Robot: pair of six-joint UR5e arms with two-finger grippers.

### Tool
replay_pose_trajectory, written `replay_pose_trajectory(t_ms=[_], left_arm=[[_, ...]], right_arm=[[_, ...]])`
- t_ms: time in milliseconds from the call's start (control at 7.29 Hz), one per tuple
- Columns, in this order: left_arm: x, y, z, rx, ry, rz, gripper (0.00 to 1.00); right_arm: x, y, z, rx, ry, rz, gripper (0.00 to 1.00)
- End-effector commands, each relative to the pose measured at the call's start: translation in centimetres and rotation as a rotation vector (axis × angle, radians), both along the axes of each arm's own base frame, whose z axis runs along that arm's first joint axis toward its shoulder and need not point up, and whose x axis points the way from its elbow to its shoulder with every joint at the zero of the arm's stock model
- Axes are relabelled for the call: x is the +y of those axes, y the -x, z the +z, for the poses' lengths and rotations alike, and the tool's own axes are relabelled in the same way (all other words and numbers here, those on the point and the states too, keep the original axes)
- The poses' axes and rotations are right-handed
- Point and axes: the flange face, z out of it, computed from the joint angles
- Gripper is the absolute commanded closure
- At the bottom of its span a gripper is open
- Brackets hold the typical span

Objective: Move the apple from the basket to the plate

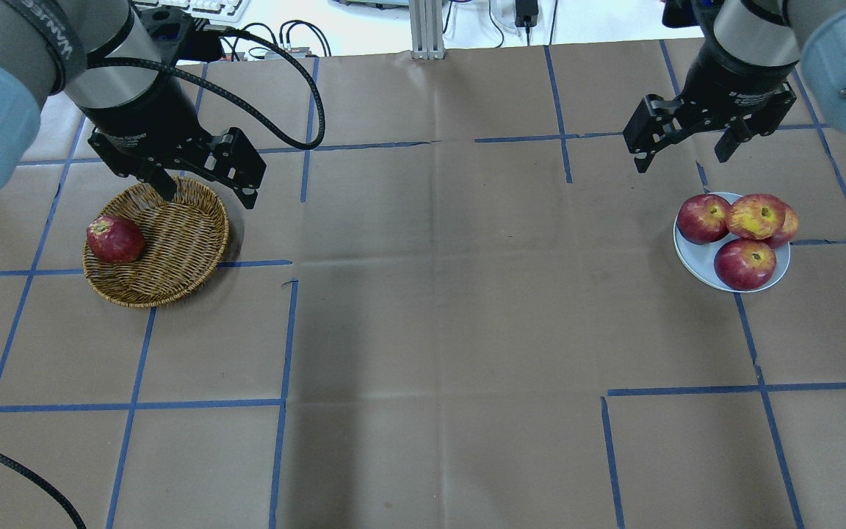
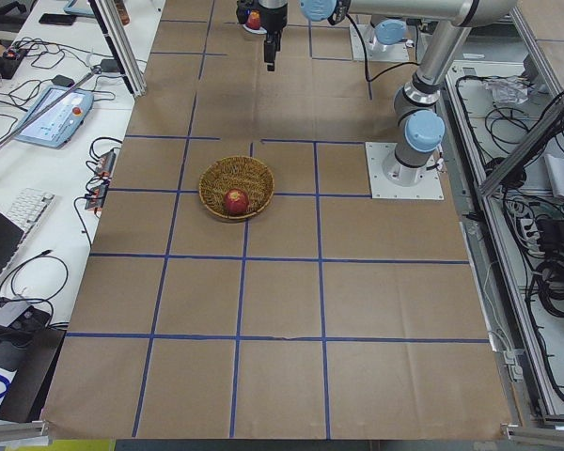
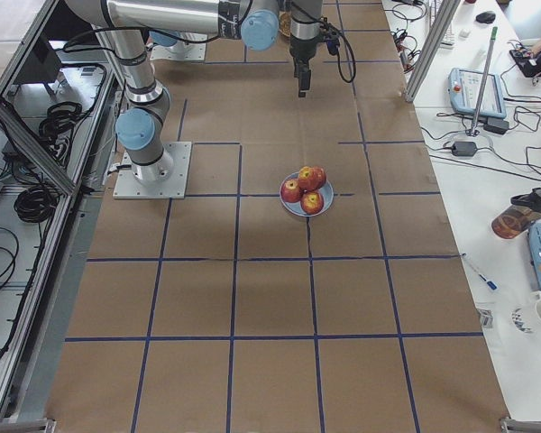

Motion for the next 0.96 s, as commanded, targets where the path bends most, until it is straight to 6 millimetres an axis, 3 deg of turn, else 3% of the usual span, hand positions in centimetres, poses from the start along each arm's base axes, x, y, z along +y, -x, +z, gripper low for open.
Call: replay_pose_trajectory(t_ms=[0, 823], left_arm=[[-0.01, 0.01, 0.01, 0.001, 0.001, 0.000, 0.01], [-0.07, -0.15, 0.03, -0.001, 0.003, 0.000, 0.01]], right_arm=[[1.96, -1.64, 1.81, -0.001, 0.022, -0.016, 0.00], [2.28, -2.26, 2.08, -0.004, 0.020, -0.034, 0.00]])
